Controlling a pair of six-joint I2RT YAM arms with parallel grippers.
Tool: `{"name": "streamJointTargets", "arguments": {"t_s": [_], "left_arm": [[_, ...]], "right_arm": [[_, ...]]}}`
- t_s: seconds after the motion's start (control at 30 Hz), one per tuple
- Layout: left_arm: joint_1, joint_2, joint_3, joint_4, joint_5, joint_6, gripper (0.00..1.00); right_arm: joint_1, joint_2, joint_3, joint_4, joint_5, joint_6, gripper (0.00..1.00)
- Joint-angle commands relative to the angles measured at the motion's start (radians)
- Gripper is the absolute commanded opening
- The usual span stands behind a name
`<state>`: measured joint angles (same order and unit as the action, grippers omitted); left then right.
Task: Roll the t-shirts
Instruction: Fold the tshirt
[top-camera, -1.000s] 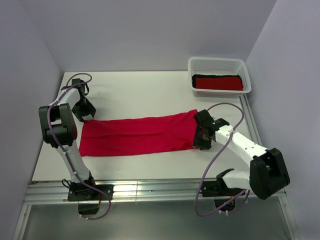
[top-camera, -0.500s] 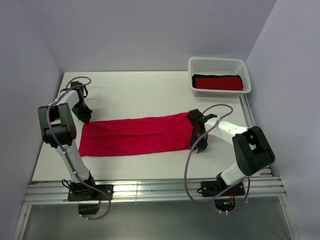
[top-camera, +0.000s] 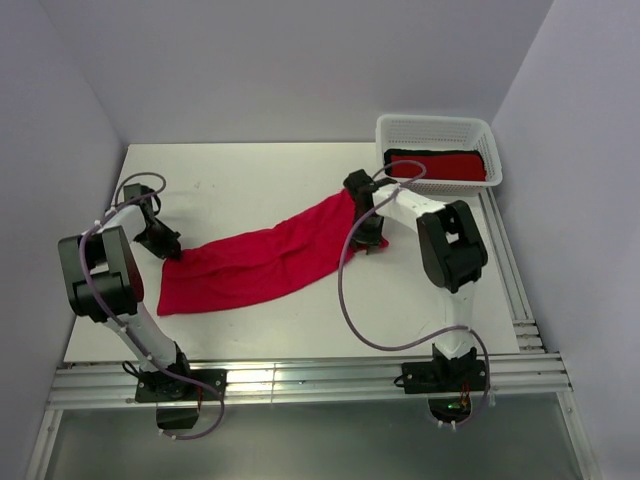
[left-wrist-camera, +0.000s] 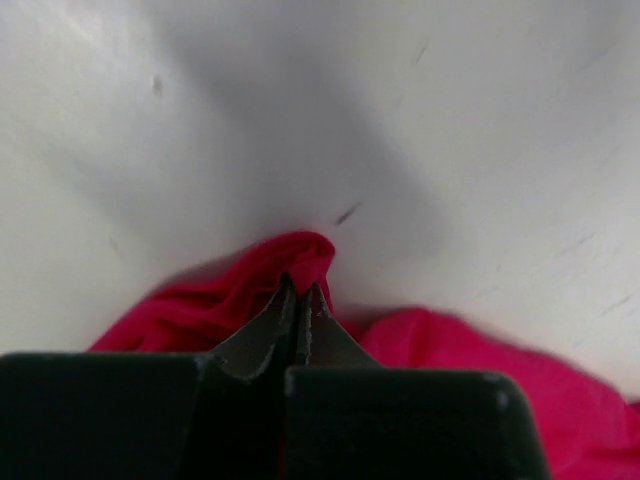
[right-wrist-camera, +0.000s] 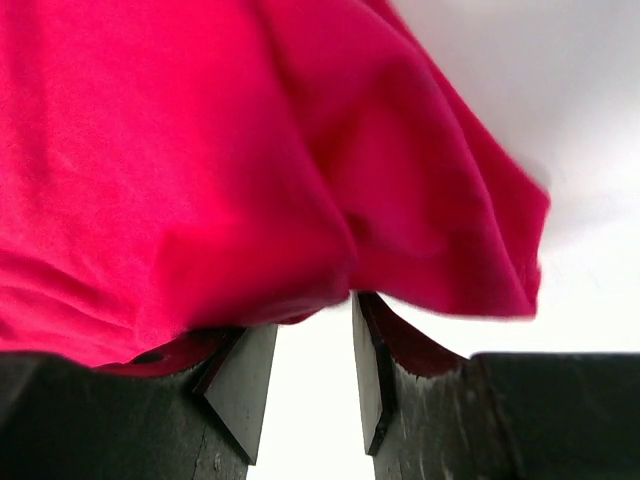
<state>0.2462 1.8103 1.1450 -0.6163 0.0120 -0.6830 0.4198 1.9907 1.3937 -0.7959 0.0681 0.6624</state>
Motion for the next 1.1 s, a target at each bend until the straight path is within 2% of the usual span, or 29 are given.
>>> {"name": "streamJointTargets", "arguments": {"t_s": [0.0,0.13,0.17,0.27,0.37,0.63,0.87,1.07], "left_arm": [[-0.015,-0.026,-0.154,-0.142,0.098,-0.052,0.0],[-0.073,-0.101,-0.226,-0.154,0.1,-0.088,0.0],[-0.088,-0.111,-0.244,-0.155,0.092,-0.096,0.0],[-0.133,-0.149,-0.299,-0.152,0.118,-0.131,0.0],[-0.148,-0.19,-0.347,-0.154,0.157,-0.161,0.0],[-0.199,-0.327,-0.404,-0.217,0.2,-0.201,0.0],[-0.235,-0.397,-0.488,-0.241,0.243,-0.224,0.0],[-0.344,-0.468,-0.482,-0.318,0.266,-0.265,0.0]], "right_arm": [[-0.006,0.129,0.171,0.014,0.039,-0.024,0.43],[-0.007,0.288,0.439,-0.046,0.035,-0.037,0.43],[-0.006,0.357,0.555,-0.058,0.027,-0.032,0.43],[-0.006,0.443,0.744,-0.068,-0.033,-0.008,0.43],[-0.006,0.522,0.833,-0.02,-0.086,0.041,0.43],[-0.003,0.569,0.873,0.296,-0.185,0.095,0.45],[0.0,0.586,0.929,0.446,-0.176,0.121,0.46],[-0.016,0.605,0.972,0.507,-0.183,0.152,0.47]]}}
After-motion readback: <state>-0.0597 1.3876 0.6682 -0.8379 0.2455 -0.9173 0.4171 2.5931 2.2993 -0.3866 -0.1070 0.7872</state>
